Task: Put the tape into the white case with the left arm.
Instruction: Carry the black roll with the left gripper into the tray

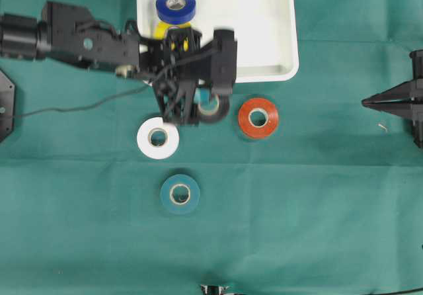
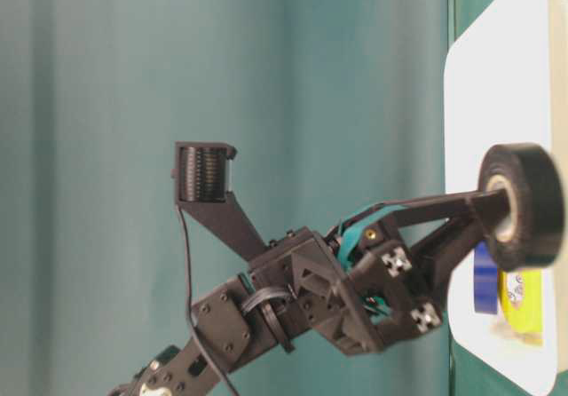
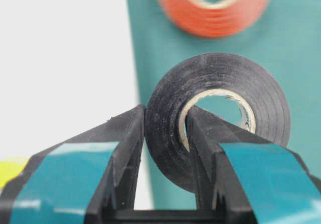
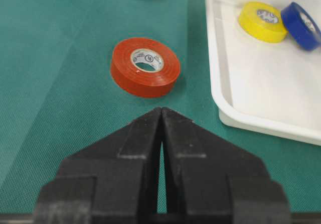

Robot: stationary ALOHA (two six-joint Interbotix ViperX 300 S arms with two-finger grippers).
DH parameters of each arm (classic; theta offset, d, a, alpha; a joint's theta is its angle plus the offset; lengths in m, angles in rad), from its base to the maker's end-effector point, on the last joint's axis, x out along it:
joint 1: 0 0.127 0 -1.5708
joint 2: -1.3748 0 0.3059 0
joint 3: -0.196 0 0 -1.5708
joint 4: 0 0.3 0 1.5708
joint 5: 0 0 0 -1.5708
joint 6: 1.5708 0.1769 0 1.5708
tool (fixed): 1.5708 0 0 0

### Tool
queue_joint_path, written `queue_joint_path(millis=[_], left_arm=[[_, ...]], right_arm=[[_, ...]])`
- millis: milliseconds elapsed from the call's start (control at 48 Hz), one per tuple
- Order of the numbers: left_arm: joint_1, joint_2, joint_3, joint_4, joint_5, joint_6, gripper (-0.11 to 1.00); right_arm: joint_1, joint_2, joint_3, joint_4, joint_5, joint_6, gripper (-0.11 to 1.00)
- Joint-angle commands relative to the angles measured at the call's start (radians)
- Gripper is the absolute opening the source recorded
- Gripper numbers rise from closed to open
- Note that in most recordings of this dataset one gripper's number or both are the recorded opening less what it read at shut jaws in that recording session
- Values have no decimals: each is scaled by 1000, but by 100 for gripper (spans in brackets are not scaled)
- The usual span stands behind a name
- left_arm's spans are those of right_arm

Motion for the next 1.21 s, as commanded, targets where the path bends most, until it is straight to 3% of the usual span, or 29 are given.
queue_joint_path(millis=[0,229,521,1187], left_arm=[[44,-35,-14,3,-8,21,23],[137,-18,-15,2,-43,101,23],[190,11,-18,2,-91,110,23],[196,14,-6,0,-101,106,23]], right_arm=[[-2,6,3,-6,-8,2,-9],[-2,8,3,-6,-8,2,-9],[-2,6,3,-6,-8,2,-9],[-2,6,5,-6,-8,2,-9]])
